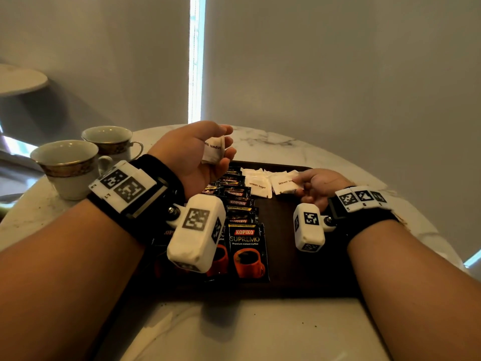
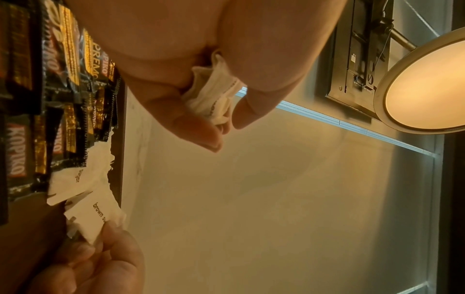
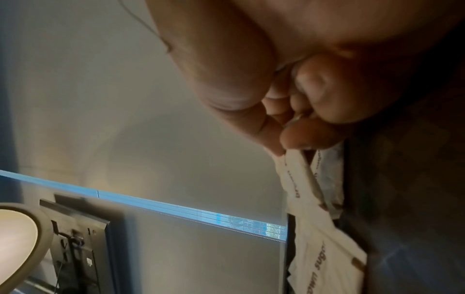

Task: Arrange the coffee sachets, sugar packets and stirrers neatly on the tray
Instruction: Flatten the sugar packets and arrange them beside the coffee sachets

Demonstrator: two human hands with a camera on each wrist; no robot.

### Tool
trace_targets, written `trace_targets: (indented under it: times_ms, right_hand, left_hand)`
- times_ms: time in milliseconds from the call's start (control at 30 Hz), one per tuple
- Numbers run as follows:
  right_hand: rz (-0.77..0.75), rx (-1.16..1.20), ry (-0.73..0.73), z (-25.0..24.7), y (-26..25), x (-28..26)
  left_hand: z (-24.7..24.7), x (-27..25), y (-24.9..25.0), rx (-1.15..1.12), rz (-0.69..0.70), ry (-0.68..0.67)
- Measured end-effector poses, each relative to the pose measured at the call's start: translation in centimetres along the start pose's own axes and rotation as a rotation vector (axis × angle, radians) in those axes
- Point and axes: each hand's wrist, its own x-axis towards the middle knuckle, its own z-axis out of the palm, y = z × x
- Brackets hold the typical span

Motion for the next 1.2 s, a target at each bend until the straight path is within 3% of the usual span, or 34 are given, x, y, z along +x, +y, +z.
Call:
trace_targets:
  times_ms: [367,800,1000,1200]
  right_hand:
    - [0.026,-0.092,0.016,-0.01,-0.02,-0.22]
    - [0.000,0.034,0.023,0.31,0.00,-0.23]
    - [0.043,-0.161,0.071,-0.36,-0.12,0.06]
    - [0.034,-0.151,0.082,-0.27,-0.19,-0.21]
  left_hand:
    - [-0.09,-0.12,0.06,0.000,-0.009,0.012]
    - [-0.23,-0.13,0.06,0.009,-0.013,0.027]
    - [-0.19,-0.27,0.05,0.005,-0.014,0.020]
    - [-0.25,-0.31,0.11,-0.033,-0.018,0.013]
